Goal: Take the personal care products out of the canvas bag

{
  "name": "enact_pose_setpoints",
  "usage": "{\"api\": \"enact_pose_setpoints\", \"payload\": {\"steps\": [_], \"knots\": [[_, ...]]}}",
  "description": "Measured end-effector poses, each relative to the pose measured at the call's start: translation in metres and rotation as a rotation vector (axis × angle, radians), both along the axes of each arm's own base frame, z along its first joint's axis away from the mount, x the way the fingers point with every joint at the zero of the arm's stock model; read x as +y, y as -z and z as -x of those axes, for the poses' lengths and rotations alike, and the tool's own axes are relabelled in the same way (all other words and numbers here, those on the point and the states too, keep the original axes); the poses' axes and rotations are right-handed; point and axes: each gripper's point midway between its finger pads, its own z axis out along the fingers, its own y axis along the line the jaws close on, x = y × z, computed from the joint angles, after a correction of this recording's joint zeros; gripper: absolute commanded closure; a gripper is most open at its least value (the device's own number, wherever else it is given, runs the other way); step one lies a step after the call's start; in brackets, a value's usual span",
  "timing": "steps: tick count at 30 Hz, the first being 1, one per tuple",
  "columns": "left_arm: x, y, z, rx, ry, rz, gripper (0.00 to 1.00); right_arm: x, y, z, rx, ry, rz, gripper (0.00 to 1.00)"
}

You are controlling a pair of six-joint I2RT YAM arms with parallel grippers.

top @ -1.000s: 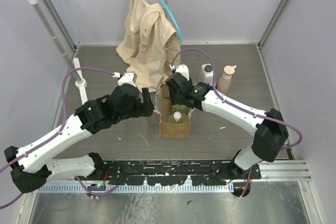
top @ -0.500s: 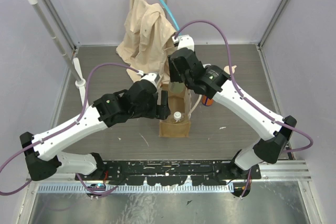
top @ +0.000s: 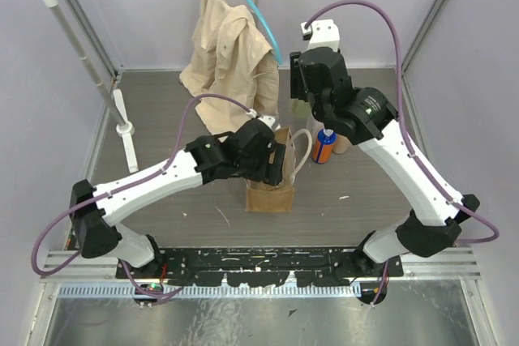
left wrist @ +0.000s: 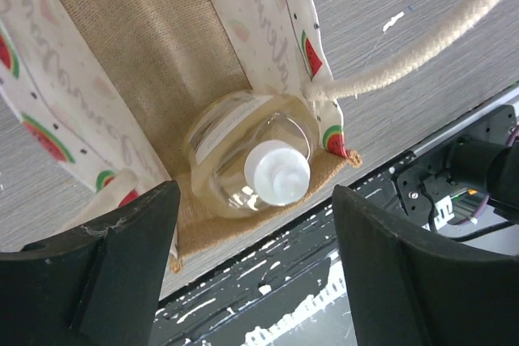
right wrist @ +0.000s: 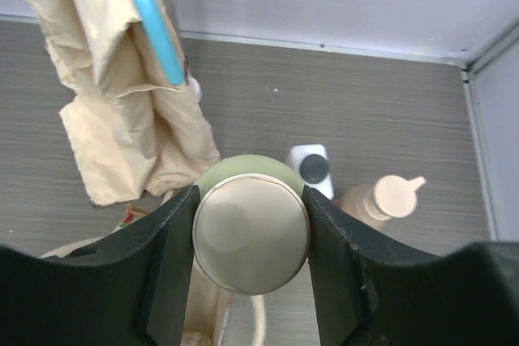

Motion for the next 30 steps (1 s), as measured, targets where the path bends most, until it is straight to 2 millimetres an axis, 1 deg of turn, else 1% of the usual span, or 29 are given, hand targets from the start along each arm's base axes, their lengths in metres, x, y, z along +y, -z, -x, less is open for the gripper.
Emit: {"api": "enact_pose_setpoints", "payload": {"steps": [4, 7, 9, 11, 14, 18, 21, 22, 24, 26, 28, 30], "knots": [[-0.008, 0.010, -0.003, 0.010, 0.019, -0.032, 0.27, -0.022, -0.011, 0.009, -0.022, 0.036, 0.017, 0.65], [-0.011, 0.014, -0.004, 0.015, 0.028, -0.045, 0.35, -0.042, -0.023, 0.021, -0.053, 0.064, 0.007, 0.65], [-0.012, 0.016, -0.003, 0.021, 0.030, -0.052, 0.48, -0.057, -0.027, 0.031, -0.071, 0.086, 0.001, 0.65], [-0.012, 0.019, -0.002, 0.030, 0.035, -0.057, 0.55, -0.070, -0.028, 0.040, -0.082, 0.106, -0.003, 0.65], [-0.014, 0.020, 0.000, 0.033, 0.045, -0.058, 0.72, -0.087, -0.020, 0.051, -0.081, 0.137, 0.007, 0.64], [-0.013, 0.018, 0.000, 0.027, 0.053, -0.065, 0.90, -0.101, 0.005, 0.055, -0.042, 0.179, 0.039, 0.64], [-0.010, 0.017, 0.002, 0.032, 0.056, -0.077, 0.98, -0.107, 0.032, 0.053, 0.010, 0.207, 0.074, 0.64], [-0.009, 0.016, 0.003, 0.035, 0.057, -0.086, 1.00, -0.109, 0.043, 0.052, 0.029, 0.217, 0.085, 0.65], [-0.004, 0.014, 0.004, 0.040, 0.060, -0.108, 1.00, -0.113, 0.062, 0.051, 0.067, 0.237, 0.101, 0.64], [-0.001, 0.006, 0.003, 0.037, 0.064, -0.131, 1.00, -0.118, 0.081, 0.051, 0.103, 0.256, 0.111, 0.65], [0.000, -0.007, 0.002, 0.027, 0.069, -0.144, 1.00, -0.124, 0.099, 0.052, 0.136, 0.272, 0.112, 0.65], [-0.001, -0.027, -0.002, 0.003, 0.076, -0.144, 1.00, -0.130, 0.114, 0.054, 0.165, 0.289, 0.112, 0.65]]}}
